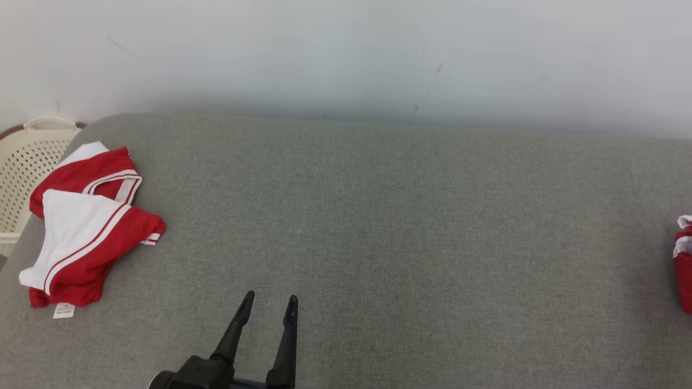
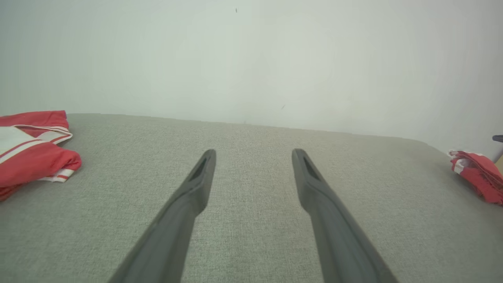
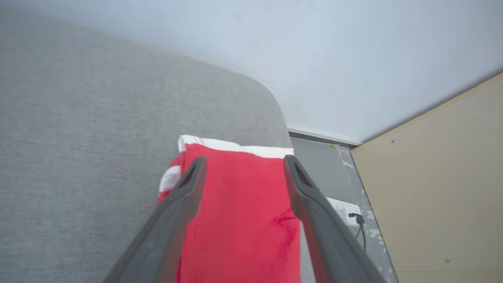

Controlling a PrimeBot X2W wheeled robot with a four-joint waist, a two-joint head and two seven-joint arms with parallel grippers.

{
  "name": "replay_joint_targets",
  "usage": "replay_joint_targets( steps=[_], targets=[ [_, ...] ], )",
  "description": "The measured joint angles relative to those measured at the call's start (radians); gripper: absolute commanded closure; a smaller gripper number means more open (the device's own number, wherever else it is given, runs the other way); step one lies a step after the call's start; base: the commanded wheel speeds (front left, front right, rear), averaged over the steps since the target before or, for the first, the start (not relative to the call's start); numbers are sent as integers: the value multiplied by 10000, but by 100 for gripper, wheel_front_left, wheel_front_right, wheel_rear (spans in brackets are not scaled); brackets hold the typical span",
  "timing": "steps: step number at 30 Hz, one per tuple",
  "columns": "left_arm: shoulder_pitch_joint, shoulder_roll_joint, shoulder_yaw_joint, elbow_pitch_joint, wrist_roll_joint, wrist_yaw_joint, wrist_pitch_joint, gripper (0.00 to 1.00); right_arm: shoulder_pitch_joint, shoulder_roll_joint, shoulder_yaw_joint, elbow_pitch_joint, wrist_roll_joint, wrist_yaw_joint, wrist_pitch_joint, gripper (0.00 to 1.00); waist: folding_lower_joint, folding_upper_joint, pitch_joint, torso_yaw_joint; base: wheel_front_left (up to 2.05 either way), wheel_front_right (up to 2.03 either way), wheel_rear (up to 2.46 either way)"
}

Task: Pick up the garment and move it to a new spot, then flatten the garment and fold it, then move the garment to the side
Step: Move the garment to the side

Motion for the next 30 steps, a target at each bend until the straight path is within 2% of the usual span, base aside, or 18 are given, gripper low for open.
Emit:
replay_joint_targets(
  steps=[2,6,8,13,17,23,24,27,30],
  targets=[
    [128,-63,159,2,-244,-46,-2,0,57,370,230,-228,654,2,-516,0,0,0,-190,-10,0,0,0],
    [466,-6,612,236,-558,215,-2,0,916,2006,334,-1235,1722,0,-1511,0,-1,-1,-642,-16,0,0,0],
    [547,21,775,291,-637,286,-2,0,1286,2470,652,-1898,2449,0,-1979,0,-1,-1,-864,-28,0,0,0],
    [617,280,976,558,-669,222,-2,0,2583,3131,1480,-3476,3482,0,-2527,0,-2,-2,-1350,-102,0,0,0],
    [608,385,1085,692,-359,272,-17,0,3554,3668,1643,-4328,3862,0,-2894,0,-3,-2,-1674,-150,0,0,0],
    [665,349,1609,500,247,192,-19,0,4618,4324,1386,-4851,3929,0,-3415,0,-2,-2,-1990,-233,0,0,0],
    [856,226,1898,399,384,102,-19,0,4984,4504,1074,-5074,3944,0,-3528,0,-3,-2,-2081,-312,0,0,0],
    [1090,140,2186,316,594,0,-21,0,5322,4575,934,-5271,3948,0,-3576,0,-2,-2,-2153,-417,0,0,0],
    [1450,-2,2617,280,725,-297,-29,0,5743,4658,988,-5442,4023,0,-3471,0,-2,-2,-2251,-595,0,0,0]
  ],
)
